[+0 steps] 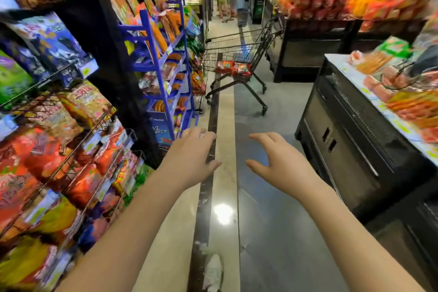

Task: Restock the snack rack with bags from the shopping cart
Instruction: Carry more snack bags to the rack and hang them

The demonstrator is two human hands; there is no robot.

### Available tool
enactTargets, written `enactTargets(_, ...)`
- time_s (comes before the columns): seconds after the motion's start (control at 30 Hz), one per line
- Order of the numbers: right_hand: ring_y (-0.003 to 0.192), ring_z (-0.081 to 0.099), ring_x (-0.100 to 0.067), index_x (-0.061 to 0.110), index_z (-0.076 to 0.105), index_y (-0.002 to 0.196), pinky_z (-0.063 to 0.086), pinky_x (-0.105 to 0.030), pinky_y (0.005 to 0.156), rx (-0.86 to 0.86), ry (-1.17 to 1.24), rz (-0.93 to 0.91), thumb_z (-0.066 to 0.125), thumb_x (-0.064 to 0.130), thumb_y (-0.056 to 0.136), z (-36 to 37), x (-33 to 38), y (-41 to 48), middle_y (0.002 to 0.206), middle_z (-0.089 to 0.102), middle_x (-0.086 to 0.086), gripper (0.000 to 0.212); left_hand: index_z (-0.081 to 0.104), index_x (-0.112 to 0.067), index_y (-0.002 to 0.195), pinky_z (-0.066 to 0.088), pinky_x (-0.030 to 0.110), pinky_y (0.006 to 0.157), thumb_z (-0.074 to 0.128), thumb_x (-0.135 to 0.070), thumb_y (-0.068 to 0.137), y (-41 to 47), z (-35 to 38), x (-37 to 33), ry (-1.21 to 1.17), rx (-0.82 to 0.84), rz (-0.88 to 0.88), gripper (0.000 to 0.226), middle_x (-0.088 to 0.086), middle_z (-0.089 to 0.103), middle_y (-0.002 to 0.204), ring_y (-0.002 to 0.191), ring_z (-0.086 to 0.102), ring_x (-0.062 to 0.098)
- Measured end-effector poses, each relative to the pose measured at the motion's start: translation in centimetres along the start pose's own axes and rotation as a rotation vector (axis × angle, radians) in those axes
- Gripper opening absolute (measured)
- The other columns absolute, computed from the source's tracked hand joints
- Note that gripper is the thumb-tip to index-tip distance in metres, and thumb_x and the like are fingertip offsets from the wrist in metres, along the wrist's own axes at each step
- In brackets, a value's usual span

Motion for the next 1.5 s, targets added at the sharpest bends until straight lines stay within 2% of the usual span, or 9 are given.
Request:
enactTargets(0.17,0.125,0.055,-0.015,0.030,0.037,0.153,0.047,-0.033,0.099,-0.007,0.007,0.038,0.062,0.049,0.097,0.8,-1.8,11.4,0.150,0.044,0.007,0.064,0.038,-0.028,0.153,0.040,0.043,0.115,0.066,-0.052,0.094,11.6,0.2,4.2,-0.014,0.019,0.031,0.069,0.002,0.037,0.155,0.143,0.036,0.024)
enactTargets(0.33,0.117,0.058,-0.015,0.030,0.036,0.154,0.041,-0.026,0.089,0.029,-0.026,0.071,0.061,0.048,0.098,1.0,-3.1,21.5,0.149,0.044,0.007,0.063,0.038,-0.027,0.152,0.040,0.042,0.113,0.066,-0.051,0.094,21.8,-0.5,7.6,0.003,0.034,0.075,0.069,0.001,0.038,0.151,0.140,0.037,0.024)
enactTargets(0.43,0.120,0.056,-0.016,0.030,0.037,0.153,0.040,-0.026,0.089,0.030,-0.035,0.083,0.062,0.047,0.098,0.6,-4.1,26.1,0.151,0.044,0.006,0.063,0.038,-0.026,0.153,0.039,0.043,0.115,0.065,-0.050,0.095,26.5,-0.7,8.9,-0.002,0.049,0.087,0.069,0.002,0.037,0.152,0.142,0.035,0.025)
enactTargets(0.77,0.127,0.054,-0.018,0.032,0.036,0.153,0.047,-0.032,0.096,0.064,-0.018,0.102,0.061,0.050,0.097,1.9,-10.9,40.8,0.151,0.043,0.007,0.064,0.040,-0.027,0.151,0.039,0.040,0.112,0.065,-0.049,0.095,41.9,0.9,10.7,-0.023,0.076,0.099,0.066,0.001,0.038,0.153,0.142,0.035,0.023)
enactTargets(0.93,0.125,0.055,-0.015,0.033,0.035,0.153,0.044,-0.030,0.096,0.047,0.011,0.103,0.060,0.051,0.097,1.9,-16.9,49.8,0.153,0.041,0.008,0.064,0.042,-0.026,0.150,0.041,0.040,0.113,0.066,-0.049,0.095,52.6,2.2,10.1,0.003,0.087,0.087,0.064,0.002,0.038,0.153,0.143,0.035,0.025)
enactTargets(1.07,0.118,0.058,-0.016,0.033,0.035,0.154,0.044,-0.027,0.089,0.059,0.036,0.108,0.060,0.051,0.097,0.9,-21.8,57.5,0.151,0.043,0.007,0.064,0.043,-0.024,0.150,0.040,0.042,0.115,0.064,-0.050,0.096,61.6,2.4,9.2,0.048,0.121,0.085,0.064,0.004,0.038,0.155,0.144,0.035,0.026)
enactTargets(1.17,0.125,0.056,-0.017,0.032,0.039,0.152,0.049,-0.033,0.098,0.057,0.052,0.077,0.061,0.050,0.096,0.3,-24.5,63.0,0.148,0.047,0.006,0.063,0.042,-0.026,0.151,0.039,0.043,0.116,0.065,-0.050,0.096,67.2,2.1,9.3,0.038,0.110,0.072,0.064,0.001,0.038,0.155,0.144,0.034,0.025)
enactTargets(1.37,0.125,0.054,-0.015,0.032,0.041,0.149,0.049,-0.034,0.098,0.061,0.053,0.060,0.062,0.049,0.096,-0.6,-28.0,72.2,0.141,0.050,0.006,0.060,0.040,-0.027,0.152,0.040,0.041,0.114,0.064,-0.052,0.096,76.4,2.7,10.9,0.027,0.142,0.038,0.066,0.000,0.036,0.157,0.146,0.032,0.023)
enactTargets(1.5,0.126,0.054,-0.015,0.031,0.043,0.149,0.049,-0.033,0.096,0.058,0.050,0.072,0.063,0.049,0.095,0.0,-30.0,78.8,0.144,0.049,0.007,0.061,0.042,-0.027,0.151,0.043,0.041,0.113,0.065,-0.053,0.095,83.4,3.4,13.1,0.017,0.135,0.046,0.066,0.000,0.038,0.154,0.143,0.035,0.024)
Point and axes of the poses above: each hand's wrist, its own y-axis towards the middle knuckle, its own z-axis out of the palm, x = y × z, the point moved 6 cm from there along y, towards the middle knuckle
